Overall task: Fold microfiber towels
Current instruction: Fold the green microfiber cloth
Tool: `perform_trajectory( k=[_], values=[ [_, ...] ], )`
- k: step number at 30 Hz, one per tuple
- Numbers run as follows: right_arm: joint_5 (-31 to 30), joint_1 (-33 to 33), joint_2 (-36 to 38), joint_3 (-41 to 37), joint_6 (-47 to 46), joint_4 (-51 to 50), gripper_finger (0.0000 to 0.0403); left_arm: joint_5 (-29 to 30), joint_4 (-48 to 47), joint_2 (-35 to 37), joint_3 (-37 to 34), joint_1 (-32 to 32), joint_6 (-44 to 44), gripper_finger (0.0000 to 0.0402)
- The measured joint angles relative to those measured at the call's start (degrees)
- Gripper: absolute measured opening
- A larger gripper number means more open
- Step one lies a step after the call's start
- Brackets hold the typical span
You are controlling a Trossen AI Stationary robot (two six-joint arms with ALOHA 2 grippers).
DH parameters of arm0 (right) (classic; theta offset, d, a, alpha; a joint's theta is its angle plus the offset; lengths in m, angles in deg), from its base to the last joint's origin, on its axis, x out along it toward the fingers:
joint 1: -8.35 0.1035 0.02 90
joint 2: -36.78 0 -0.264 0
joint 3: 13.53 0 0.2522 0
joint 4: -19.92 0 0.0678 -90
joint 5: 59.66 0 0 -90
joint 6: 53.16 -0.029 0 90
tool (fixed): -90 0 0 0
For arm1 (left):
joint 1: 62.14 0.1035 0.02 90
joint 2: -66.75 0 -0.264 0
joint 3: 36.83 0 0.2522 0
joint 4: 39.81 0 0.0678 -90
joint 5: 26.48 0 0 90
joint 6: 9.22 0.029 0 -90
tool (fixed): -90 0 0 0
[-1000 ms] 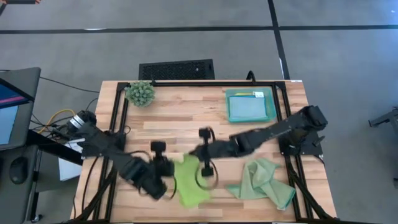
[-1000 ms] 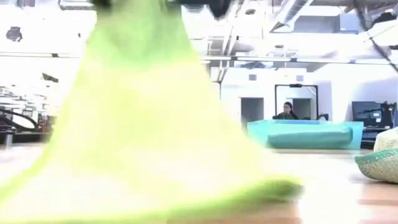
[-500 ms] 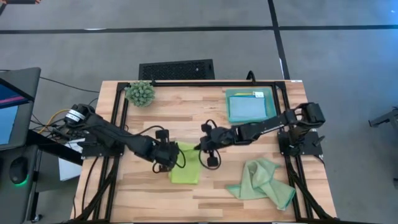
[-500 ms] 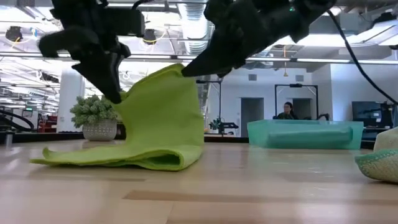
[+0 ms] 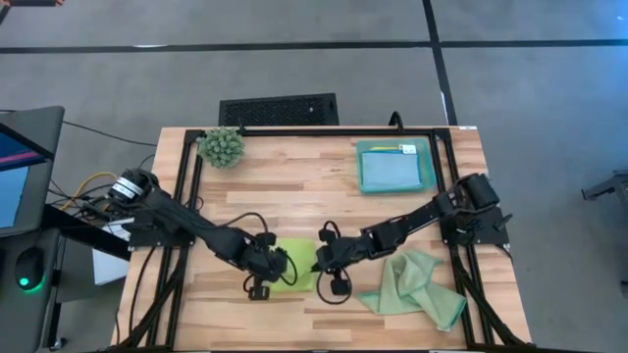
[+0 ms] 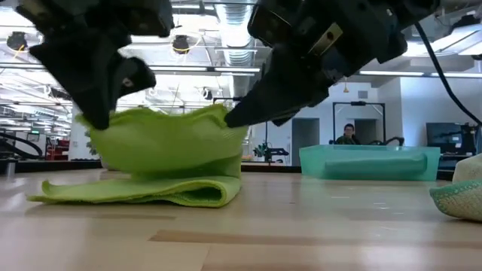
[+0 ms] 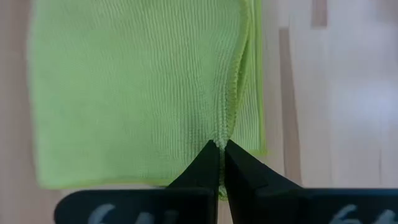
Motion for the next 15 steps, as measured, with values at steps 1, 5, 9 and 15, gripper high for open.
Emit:
perform_trajectory(
  k=[1, 5, 9, 15],
  values=[
    [-0.06, 0.30, -0.58, 0.08, -0.55, 0.13, 0.0001, -0.22, 0.04, -0.71, 0.00, -0.25, -0.17, 0.0000],
    [-0.13, 0.99, -1.19, 0.17, -3.09, 0.78, 0.0001, -0.83, 0.64, -3.24, -0.02, -0.65, -0.72, 0.0000],
    [-0.43, 1.61, -1.82, -0.09, -3.87, -0.08, 0.0001, -1.16, 1.89, -5.61, -0.02, -0.81, -0.38, 0.0000],
    [-0.07, 1.62, -3.28, 0.08, -6.72, 0.72, 0.0001, -2.21, 3.01, -6.58, 0.00, -0.79, 1.25, 0.0000]
  ],
)
